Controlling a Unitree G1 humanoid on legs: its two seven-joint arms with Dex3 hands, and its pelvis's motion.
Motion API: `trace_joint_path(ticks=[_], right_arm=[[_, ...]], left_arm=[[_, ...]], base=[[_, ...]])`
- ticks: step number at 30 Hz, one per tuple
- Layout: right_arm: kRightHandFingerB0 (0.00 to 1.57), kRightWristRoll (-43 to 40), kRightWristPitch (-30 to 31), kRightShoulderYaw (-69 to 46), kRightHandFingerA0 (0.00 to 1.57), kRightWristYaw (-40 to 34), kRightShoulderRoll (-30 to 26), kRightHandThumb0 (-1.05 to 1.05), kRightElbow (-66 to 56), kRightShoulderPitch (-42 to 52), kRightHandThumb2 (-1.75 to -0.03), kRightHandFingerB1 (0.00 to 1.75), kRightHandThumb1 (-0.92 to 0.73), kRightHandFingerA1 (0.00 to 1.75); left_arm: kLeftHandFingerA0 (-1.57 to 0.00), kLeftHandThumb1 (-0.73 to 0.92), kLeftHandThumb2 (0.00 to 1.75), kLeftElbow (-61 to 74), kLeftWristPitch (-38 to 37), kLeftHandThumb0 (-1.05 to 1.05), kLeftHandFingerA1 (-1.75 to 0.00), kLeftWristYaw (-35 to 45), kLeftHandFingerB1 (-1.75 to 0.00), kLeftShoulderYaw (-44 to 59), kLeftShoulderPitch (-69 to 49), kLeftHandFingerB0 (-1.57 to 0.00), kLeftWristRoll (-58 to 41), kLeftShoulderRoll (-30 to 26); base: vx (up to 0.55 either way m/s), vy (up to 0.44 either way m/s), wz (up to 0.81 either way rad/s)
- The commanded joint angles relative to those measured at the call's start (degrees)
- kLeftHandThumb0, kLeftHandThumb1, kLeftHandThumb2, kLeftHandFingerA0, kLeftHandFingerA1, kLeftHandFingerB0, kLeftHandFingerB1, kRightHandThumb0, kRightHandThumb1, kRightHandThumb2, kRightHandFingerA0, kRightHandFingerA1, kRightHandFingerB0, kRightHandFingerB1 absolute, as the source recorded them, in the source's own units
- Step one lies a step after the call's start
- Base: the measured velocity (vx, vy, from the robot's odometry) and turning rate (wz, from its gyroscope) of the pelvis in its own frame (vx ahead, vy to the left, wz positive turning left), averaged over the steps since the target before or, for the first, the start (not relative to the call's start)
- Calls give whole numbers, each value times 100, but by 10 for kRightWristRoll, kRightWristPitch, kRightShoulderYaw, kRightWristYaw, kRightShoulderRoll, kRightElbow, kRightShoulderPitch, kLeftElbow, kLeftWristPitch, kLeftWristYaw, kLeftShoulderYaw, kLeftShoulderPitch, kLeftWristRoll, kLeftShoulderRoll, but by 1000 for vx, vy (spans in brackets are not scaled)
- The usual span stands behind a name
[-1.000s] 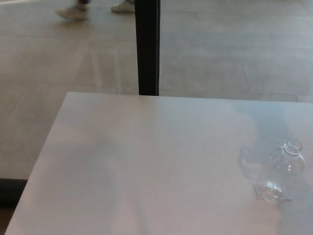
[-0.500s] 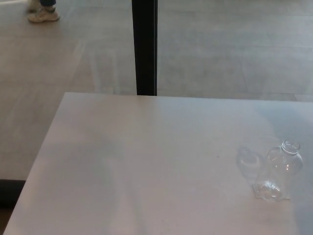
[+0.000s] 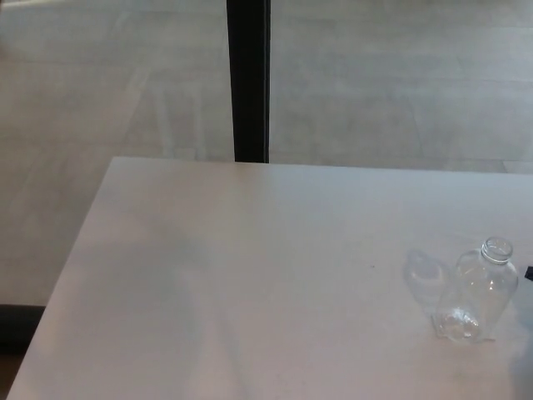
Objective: The robot uses its right hand to grab and lift the lid of the spray bottle kept in the middle of the desk and places the lid on the right side of the bottle
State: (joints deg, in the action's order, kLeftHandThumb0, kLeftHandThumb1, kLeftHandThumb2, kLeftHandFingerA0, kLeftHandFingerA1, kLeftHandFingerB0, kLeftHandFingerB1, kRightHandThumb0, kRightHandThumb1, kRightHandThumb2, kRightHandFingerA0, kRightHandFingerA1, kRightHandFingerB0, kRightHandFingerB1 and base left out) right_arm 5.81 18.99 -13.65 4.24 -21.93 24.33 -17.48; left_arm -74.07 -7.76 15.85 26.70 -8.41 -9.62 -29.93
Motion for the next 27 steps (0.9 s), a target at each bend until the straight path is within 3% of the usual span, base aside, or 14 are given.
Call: trace_joint_path(ticks=[1, 7, 9, 10, 11, 12, 13, 14, 15, 17, 21, 23, 26, 27], right_arm=[[70, 8, -61, 5, 82, -40, -3, -42, 55, -10, -62, 59, -64, 143], [67, 11, -119, 14, 77, -40, -14, -44, 113, -17, -63, 58, -64, 141], [52, 33, -131, 46, 38, -14, -38, -55, 124, -9, -61, 37, -66, 73], [52, 31, -135, 52, 38, -14, -41, -55, 128, -10, -61, 37, -66, 73], [30, 34, -139, 63, 9, -3, -49, -71, 129, -9, -87, 46, -53, 51], [30, 40, -142, 78, 9, 14, -61, -71, 129, -6, -87, 46, -53, 51], [19, 46, -142, 94, 5, 33, -73, -74, 129, -6, -89, 44, -53, 29], [14, 40, -149, 103, 0, 58, -84, -80, 121, -1, -76, 35, -52, 0], [13, 26, -151, 105, 0, 79, -90, -91, 112, 2, -87, 35, -56, 0], [5, 14, -145, 112, 0, 112, -102, -90, 89, 6, -83, 28, -50, 0], [8, 10, -141, 124, 0, 155, -127, -101, 40, 22, -94, 21, -60, 0], [4, 11, -138, 128, 0, 163, -136, -94, 20, 28, -88, 24, -50, 0], [6, 1, -116, 124, 0, 193, -161, -94, -41, 47, -89, 24, -50, 0], [4, -8, -109, 117, 0, 203, -169, -95, -59, 55, -59, 33, -62, 0]], left_arm=[[-58, 84, 65, 2, 0, -78, -55, -5, -41, 2, -1, -44, -8, -4], [-59, 84, 65, 3, -3, -77, -56, -5, -42, 4, -1, -44, -11, -3], [-58, 84, 65, 2, -3, -77, -54, -8, -42, 1, -2, -44, -7, -3], [-58, 84, 65, 2, -3, -77, -54, -8, -42, 1, -2, -44, -7, -3], [-57, 86, 65, 3, -4, -76, -56, -6, -42, 0, -3, -43, -7, -4], [-57, 86, 65, 5, -5, -76, -56, -2, -42, -1, -4, -43, -6, -4], [-58, 85, 65, 4, -2, -77, -55, -5, -42, 0, -4, -44, -6, -4], [-59, 85, 65, 2, -4, -77, -54, -9, -41, -4, -3, -43, -3, -4], [-58, 86, 65, 0, -8, -76, -54, -8, -41, -5, -4, -43, -1, -4], [-57, 85, 65, -1, -6, -77, -53, -4, -40, -4, -2, -43, -3, -5], [-57, 85, 65, -1, -6, -77, -54, 1, -41, 3, -2, -43, -11, -4], [-58, 85, 65, -2, -6, -76, -55, -1, -42, 3, -2, -44, -11, -4], [-59, 85, 65, -1, -1, -76, -56, -5, -42, 3, -1, -44, -11, -5], [-59, 84, 65, -1, -1, -76, -56, -7, -42, 2, -1, -44, -11, -5]], base=[[0, 0, 0], [0, 0, 0], [0, 0, 0], [0, 0, 0], [0, 0, 0], [0, 0, 0], [0, 0, 0], [0, 0, 0], [0, 0, 0], [0, 0, 0], [0, 0, 0], [0, 0, 0], [0, 0, 0], [0, 0, 0]])
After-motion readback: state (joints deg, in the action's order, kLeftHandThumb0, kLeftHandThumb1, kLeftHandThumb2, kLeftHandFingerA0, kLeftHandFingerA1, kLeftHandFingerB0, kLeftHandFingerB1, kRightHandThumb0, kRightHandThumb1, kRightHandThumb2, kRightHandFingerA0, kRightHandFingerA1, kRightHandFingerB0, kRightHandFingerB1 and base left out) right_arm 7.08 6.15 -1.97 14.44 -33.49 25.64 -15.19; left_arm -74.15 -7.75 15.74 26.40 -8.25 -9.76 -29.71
